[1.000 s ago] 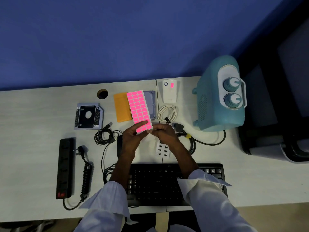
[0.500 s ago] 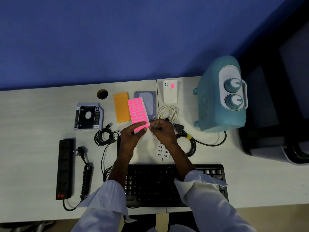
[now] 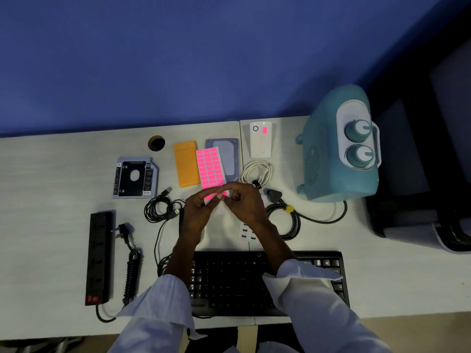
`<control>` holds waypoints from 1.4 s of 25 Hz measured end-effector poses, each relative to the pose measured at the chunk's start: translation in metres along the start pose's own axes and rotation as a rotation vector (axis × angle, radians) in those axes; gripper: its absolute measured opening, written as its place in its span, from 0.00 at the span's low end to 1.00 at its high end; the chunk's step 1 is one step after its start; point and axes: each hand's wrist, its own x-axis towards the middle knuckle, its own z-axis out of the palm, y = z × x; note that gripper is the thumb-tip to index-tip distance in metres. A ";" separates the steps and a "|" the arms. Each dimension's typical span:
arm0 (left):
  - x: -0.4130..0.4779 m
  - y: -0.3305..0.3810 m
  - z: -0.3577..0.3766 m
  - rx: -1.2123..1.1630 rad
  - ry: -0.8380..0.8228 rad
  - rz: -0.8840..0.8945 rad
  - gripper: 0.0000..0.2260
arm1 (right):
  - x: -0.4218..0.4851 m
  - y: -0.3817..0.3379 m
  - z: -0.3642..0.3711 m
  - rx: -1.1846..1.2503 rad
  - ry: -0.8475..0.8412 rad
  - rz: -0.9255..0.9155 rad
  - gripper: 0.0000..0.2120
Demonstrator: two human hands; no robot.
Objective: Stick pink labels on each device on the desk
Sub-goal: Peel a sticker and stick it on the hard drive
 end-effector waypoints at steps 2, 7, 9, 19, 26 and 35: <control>0.003 0.002 -0.001 0.009 -0.026 0.003 0.12 | 0.003 -0.002 0.001 -0.034 -0.030 -0.014 0.07; 0.006 0.008 -0.004 0.197 -0.057 -0.007 0.12 | 0.010 -0.008 0.003 0.020 -0.030 0.025 0.04; 0.005 0.014 -0.007 0.338 -0.084 -0.004 0.15 | 0.013 -0.013 0.002 0.275 0.081 0.128 0.04; 0.009 0.008 -0.030 0.536 0.154 0.053 0.11 | 0.052 -0.020 -0.019 0.493 0.231 0.269 0.06; 0.086 0.071 0.009 0.096 0.127 -0.164 0.04 | 0.086 -0.018 -0.002 0.239 0.299 0.116 0.05; 0.152 0.057 -0.004 0.254 0.076 -0.021 0.07 | 0.119 -0.015 0.003 0.123 0.299 0.008 0.07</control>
